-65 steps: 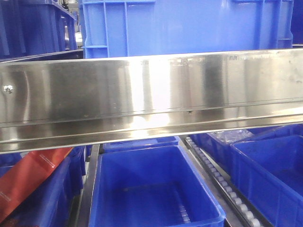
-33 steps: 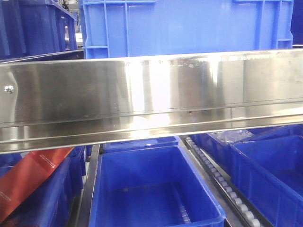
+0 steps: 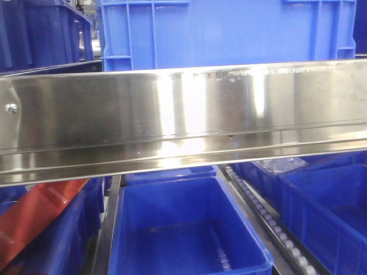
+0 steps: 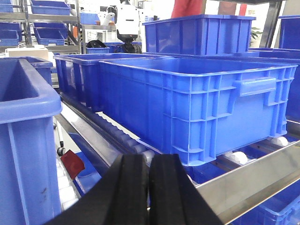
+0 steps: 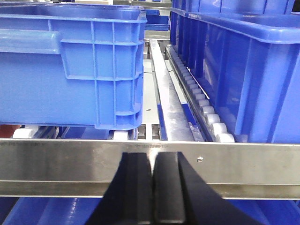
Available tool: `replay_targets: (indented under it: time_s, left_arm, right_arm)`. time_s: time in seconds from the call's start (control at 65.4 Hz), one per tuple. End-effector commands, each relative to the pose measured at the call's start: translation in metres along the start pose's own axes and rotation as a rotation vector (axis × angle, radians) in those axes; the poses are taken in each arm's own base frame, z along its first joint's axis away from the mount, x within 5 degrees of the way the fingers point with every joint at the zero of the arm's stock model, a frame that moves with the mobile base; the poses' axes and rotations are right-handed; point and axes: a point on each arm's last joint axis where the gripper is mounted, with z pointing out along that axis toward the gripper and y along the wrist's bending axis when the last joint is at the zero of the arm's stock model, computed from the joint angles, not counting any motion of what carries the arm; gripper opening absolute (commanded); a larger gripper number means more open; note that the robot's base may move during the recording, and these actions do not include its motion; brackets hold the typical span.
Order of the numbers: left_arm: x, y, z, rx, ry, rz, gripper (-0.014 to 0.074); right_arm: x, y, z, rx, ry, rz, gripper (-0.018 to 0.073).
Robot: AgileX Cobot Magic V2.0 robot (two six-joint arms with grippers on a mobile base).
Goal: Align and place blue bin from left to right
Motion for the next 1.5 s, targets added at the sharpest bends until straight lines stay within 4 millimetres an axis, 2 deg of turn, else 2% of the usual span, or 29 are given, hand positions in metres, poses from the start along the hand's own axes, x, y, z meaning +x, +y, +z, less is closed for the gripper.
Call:
replay_targets:
  time_s: [0.0,1.484]
  left_arm:
    - [-0.0002,-0.0002,-0.0007,0.009,-0.013,0.003,0.0013]
    - [-0.0003,0.0,-0.0007,0.006,-0.013,0.004,0.0013]
  right_arm:
    - [-0.002,-0.0005,-0.0009,0.008,-0.035,-0.017,-0.0079]
    - [-0.0034,-0.0005,-0.0011,0.007,-0.051,-0.017,-0.0079]
